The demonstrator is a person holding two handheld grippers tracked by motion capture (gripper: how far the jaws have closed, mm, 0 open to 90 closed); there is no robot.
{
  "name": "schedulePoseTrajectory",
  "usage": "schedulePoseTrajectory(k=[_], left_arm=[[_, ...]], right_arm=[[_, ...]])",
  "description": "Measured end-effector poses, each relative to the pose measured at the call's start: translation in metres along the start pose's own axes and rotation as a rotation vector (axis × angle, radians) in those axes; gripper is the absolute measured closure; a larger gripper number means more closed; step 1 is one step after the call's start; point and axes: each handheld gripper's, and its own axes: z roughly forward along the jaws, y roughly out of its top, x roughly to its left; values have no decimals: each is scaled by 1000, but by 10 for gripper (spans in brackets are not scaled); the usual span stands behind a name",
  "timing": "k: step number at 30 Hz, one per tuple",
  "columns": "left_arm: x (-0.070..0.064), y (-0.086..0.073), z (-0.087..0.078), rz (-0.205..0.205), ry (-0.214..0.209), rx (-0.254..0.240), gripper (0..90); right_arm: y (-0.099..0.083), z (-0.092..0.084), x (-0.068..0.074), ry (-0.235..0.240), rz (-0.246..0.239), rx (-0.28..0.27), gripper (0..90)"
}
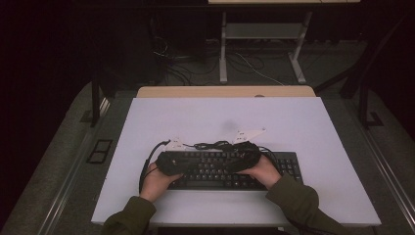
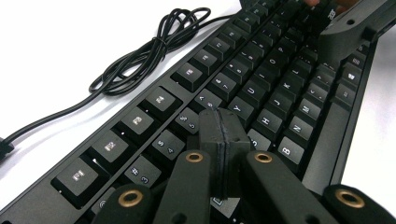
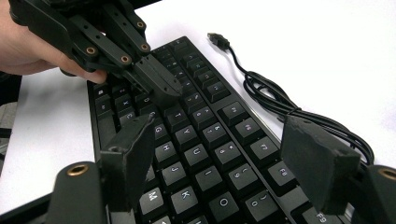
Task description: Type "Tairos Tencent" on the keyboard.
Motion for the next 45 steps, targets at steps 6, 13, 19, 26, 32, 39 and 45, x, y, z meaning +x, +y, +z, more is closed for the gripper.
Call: schedulePoseTrajectory(k=[6, 13, 19, 26, 32, 39, 45], left_arm=[[0, 0, 0, -4, -2, -1, 892], [1, -2, 2, -19, -3, 4, 892], [0, -1, 1, -16, -2, 4, 892], [1, 0, -1, -15, 4, -1, 891], [0, 0, -2, -12, 1, -5, 891], [-2, 1, -7, -19, -4, -22, 862], [-3, -1, -14, -11, -1, -34, 789]], right_arm=[[0, 0, 0, 0, -2, 1, 262], [0, -1, 0, -1, -1, 0, 262], [1, -1, 0, 0, 1, -1, 262], [1, -1, 0, 0, 2, -4, 262], [1, -2, -1, -1, -1, -5, 262], [1, -2, 0, -1, 0, -5, 262], [1, -3, -1, -2, 6, -9, 262]])
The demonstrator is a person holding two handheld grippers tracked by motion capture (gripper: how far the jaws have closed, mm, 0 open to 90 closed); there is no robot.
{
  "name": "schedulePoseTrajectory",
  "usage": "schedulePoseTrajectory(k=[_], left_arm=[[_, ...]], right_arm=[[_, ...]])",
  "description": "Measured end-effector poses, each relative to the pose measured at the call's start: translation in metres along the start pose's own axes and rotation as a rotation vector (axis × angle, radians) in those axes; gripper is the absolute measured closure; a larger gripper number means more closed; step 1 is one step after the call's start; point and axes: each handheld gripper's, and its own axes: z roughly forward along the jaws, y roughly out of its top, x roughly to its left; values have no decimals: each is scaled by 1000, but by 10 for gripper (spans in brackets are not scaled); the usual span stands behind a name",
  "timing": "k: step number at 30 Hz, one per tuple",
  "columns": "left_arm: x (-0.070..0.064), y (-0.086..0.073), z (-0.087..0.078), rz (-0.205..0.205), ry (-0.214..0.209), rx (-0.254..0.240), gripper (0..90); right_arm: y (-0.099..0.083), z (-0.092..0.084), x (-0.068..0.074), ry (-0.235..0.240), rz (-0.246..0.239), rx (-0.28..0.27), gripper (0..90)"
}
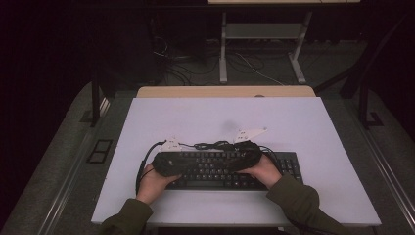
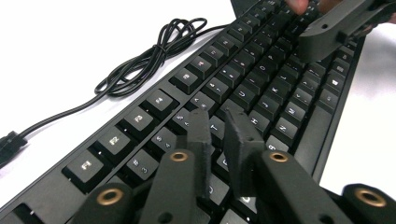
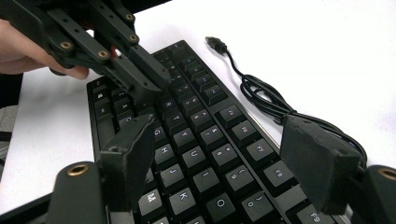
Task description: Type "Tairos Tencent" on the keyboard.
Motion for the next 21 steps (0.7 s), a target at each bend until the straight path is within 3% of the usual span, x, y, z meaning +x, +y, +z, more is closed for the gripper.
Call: schedulePoseTrajectory(k=[9, 21], left_arm=[[-1, -6, -11, -5, 12, -28, 651], [1, -12, -15, -11, 44, -40, 325]], right_arm=[[0, 0, 0, -2, -1, -2, 266], [-2, -3, -1, -1, 3, 12, 355]])
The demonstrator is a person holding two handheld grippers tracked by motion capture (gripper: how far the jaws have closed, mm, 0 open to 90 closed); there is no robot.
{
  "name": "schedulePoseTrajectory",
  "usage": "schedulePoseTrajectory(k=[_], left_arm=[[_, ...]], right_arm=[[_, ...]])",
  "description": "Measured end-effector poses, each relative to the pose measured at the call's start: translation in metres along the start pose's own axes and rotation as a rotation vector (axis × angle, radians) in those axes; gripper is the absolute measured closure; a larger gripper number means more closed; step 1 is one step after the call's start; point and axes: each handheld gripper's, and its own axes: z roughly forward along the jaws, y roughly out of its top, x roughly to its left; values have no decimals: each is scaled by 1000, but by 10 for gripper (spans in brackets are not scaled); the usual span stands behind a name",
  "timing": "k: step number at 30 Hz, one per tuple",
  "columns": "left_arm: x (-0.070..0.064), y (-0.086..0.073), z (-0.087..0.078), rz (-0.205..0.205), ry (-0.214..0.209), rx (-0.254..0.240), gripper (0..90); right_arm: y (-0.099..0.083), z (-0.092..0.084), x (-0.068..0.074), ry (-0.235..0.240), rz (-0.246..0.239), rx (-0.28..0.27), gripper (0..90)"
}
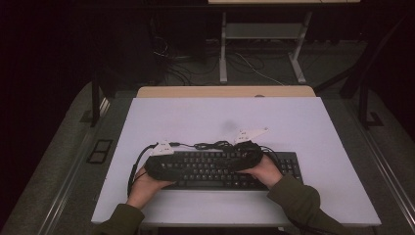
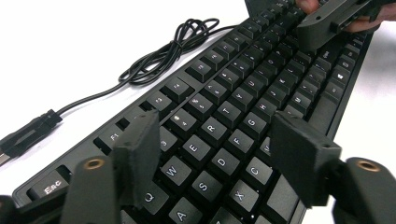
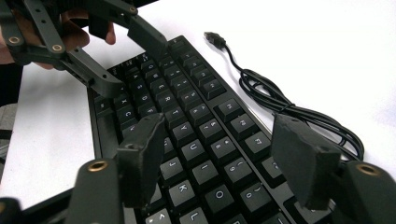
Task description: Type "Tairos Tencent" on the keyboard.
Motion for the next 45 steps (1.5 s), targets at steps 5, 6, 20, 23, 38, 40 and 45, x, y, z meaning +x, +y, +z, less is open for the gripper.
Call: schedulePoseTrajectory(k=[5, 6, 20, 23, 38, 40, 45], left_arm=[[0, -1, -1, -2, 12, -5, 248], [1, -1, -1, -2, 13, -4, 239], [1, -2, -1, -6, 15, -13, 229], [1, -2, -1, -9, 16, -13, 229], [1, -2, 0, -4, 15, -9, 224], [1, -2, -1, -4, 16, -11, 224], [2, -3, 0, -3, 14, -8, 223]], right_arm=[[-1, -1, 0, 8, 3, 8, 403], [-1, -2, 0, 10, 2, 9, 414], [-3, -5, -1, 1, -26, 30, 623], [-3, -4, -1, 0, -30, 46, 686], [-5, 0, 0, 22, -66, 113, 885], [-6, 1, 0, 20, -69, 126, 885], [-8, 3, -1, -3, -70, 145, 891]])
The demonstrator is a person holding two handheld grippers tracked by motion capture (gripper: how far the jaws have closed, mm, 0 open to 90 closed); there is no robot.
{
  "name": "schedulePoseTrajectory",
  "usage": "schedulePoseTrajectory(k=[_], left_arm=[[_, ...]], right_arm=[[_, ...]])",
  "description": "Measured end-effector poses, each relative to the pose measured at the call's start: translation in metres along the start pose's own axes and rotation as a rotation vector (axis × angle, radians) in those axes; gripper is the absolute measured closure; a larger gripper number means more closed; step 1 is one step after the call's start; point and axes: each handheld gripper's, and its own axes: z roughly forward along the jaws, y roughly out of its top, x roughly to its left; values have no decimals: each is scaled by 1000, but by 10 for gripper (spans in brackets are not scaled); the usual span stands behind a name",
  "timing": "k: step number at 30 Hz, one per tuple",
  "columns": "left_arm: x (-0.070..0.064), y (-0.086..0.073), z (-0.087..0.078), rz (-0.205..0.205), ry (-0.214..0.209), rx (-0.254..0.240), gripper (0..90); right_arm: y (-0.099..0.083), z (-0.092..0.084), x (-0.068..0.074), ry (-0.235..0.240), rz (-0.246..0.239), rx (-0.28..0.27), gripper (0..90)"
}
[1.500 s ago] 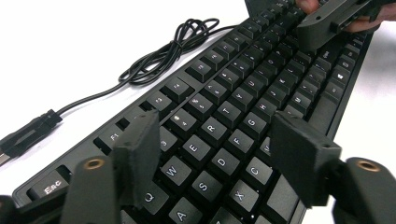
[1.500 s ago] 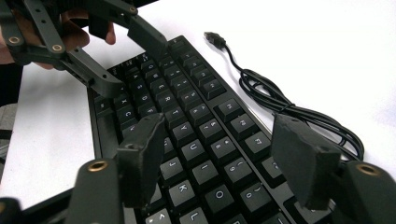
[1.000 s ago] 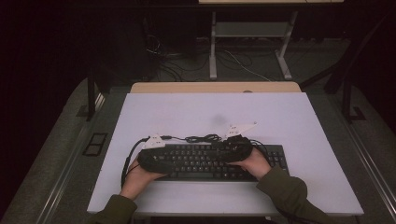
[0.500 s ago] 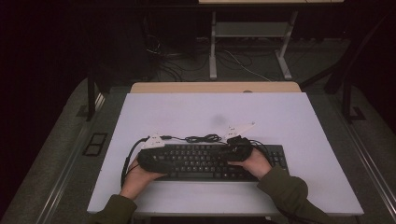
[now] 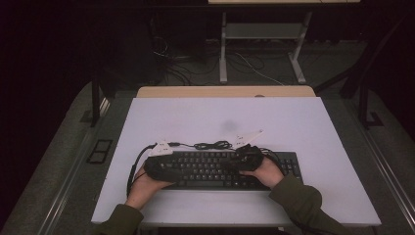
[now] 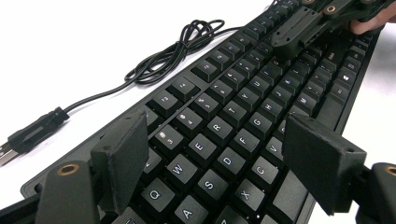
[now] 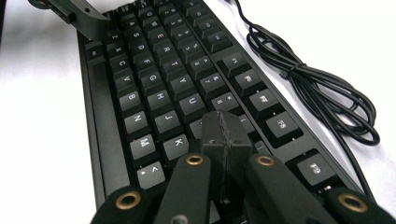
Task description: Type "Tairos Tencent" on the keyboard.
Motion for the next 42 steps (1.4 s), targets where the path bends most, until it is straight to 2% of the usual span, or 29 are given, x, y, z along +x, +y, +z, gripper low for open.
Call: schedulePoseTrajectory(k=[12, 18, 25, 28, 31, 36, 42], left_arm=[[-1, 0, 1, 1, -2, 2, 222], [-1, 0, 1, 3, -2, 2, 222], [-2, 0, 2, 5, -3, 3, 222], [-3, 1, 3, 11, -2, 7, 222], [-3, 2, 3, 13, 0, 5, 222], [-3, 2, 0, 12, 1, -6, 222], [-2, 3, -3, 3, 3, -19, 222]], right_arm=[[-2, 3, 1, -9, -10, 27, 893], [-2, 3, 1, -9, -9, 22, 892], [-1, -2, 0, 15, 6, -23, 878], [-1, -3, -1, 43, 23, -37, 809], [-2, -4, -4, 88, 59, -62, 689], [-5, -1, -8, 115, 89, -70, 542], [-1, -6, -7, 90, 95, -101, 360]])
